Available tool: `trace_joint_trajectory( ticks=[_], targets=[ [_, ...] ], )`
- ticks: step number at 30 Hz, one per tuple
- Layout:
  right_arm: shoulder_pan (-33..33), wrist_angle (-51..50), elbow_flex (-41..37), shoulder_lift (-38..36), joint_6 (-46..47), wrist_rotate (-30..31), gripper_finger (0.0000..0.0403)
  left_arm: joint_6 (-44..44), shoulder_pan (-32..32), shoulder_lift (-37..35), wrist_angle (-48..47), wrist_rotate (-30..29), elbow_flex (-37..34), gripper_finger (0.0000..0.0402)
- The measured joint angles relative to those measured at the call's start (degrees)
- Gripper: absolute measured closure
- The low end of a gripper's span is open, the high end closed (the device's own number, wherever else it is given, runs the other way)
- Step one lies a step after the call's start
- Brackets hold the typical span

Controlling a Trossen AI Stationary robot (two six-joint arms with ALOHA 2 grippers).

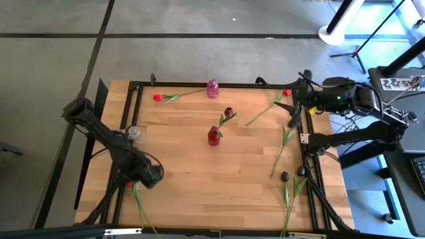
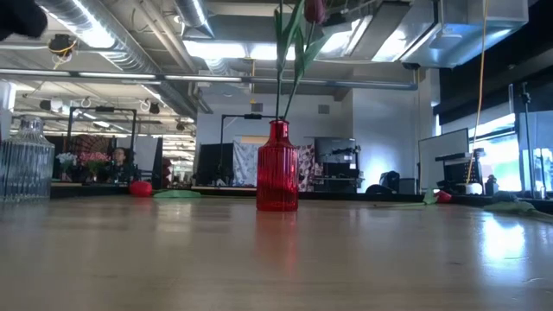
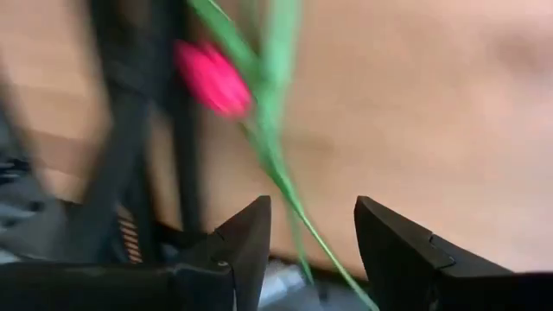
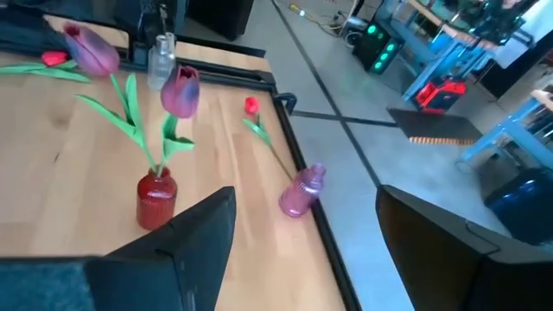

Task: Sort flowers into vase by color
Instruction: Put the dark red flower into the red vase

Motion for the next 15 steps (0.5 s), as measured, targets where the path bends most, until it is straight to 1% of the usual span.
trace_joint_trajectory(
  ticks=[4, 6, 9, 12, 15],
  targets=[
    [0.0, -1.2, -0.1, -2.0, 0.4, 0.2, 0.0126, 6.3, 4.4, -0.4, -10.3, 1.2, -0.1, 0.0238],
    [0.0, -1.7, -0.1, -3.4, 1.9, 0.2, 0.0126, 8.7, 6.1, -0.4, -11.8, 0.7, -1.4, 0.0238],
    [0.0, -3.4, 0.0, -5.0, 4.8, -0.3, 0.0126, 11.5, 8.1, -0.4, -9.5, 0.9, -6.2, 0.0238],
    [0.0, -5.5, 0.0, -6.6, 8.1, -1.0, 0.0126, 13.9, 9.8, -0.4, -6.1, 2.6, -11.9, 0.0238],
    [0.0, -7.3, 0.0, -7.6, 11.5, -1.2, 0.0126, 15.2, 11.1, -0.4, -2.2, 1.9, -16.1, 0.0238]
  ],
)
